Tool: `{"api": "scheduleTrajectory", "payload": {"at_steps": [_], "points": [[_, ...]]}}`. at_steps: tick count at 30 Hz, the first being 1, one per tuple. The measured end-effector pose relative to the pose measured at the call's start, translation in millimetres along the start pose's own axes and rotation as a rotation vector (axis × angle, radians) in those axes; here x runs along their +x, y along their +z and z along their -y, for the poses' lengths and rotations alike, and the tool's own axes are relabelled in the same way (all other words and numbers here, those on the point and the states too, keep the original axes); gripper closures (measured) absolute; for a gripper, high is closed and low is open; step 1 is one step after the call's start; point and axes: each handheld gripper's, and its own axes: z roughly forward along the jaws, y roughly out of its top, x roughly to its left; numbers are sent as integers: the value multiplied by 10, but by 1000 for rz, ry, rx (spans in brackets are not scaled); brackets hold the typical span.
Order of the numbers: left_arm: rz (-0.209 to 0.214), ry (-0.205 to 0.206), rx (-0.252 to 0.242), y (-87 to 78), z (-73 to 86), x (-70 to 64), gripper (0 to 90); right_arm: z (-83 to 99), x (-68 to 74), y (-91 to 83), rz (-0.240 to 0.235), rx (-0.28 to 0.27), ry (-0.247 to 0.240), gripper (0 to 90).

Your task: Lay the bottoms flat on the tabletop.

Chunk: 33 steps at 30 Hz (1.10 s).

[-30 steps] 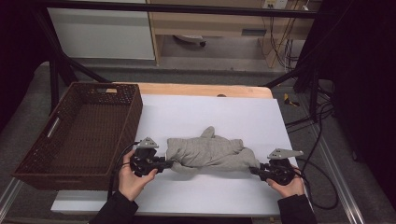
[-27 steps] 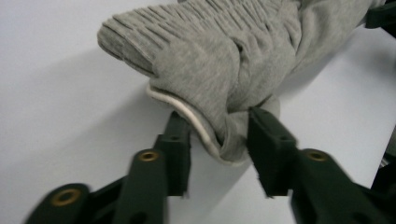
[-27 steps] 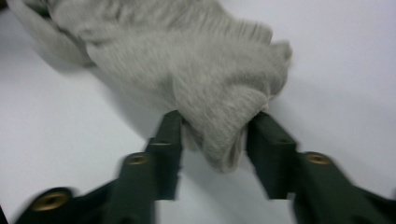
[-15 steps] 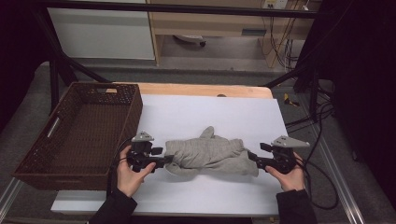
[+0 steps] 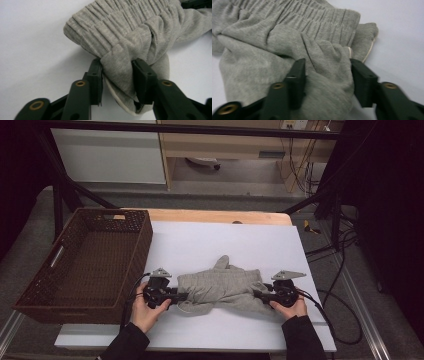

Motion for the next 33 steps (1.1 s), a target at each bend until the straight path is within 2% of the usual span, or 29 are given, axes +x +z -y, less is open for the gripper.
{"api": "scheduleTrajectory", "payload": {"at_steps": [2,4,9,12,16,20,22,25,28,30,32,33], "points": [[-6,-1,-2,0,8,-2,670,8,-15,-18,12,-11,-7,685],[-11,-1,-4,2,13,-15,708,10,-24,-35,10,-17,-10,748],[-28,13,1,-25,4,-52,770,2,-27,-70,21,-31,-16,806],[-20,16,-23,-103,-27,-81,791,-27,-28,-141,22,-56,-27,818],[1,29,-75,-317,-133,-138,798,-137,-8,-333,26,-131,-43,823],[-24,54,-123,-473,-334,-196,799,-307,-20,-485,39,-219,-43,828],[-57,64,-123,-472,-480,-195,800,-437,-35,-476,68,-246,-52,831],[-97,68,-130,-429,-719,-125,801,-612,-90,-382,111,-252,-61,836],[-133,30,-147,-344,-957,21,801,-804,-188,-206,162,-250,-51,842],[-157,6,-168,-306,-1097,131,800,-914,-254,-127,207,-285,-41,843],[-230,9,-218,-245,-1240,267,780,-1030,-322,-50,298,-365,-20,806],[-250,-14,-237,-209,-1266,321,738,-1085,-359,8,359,-390,-23,745]]}}
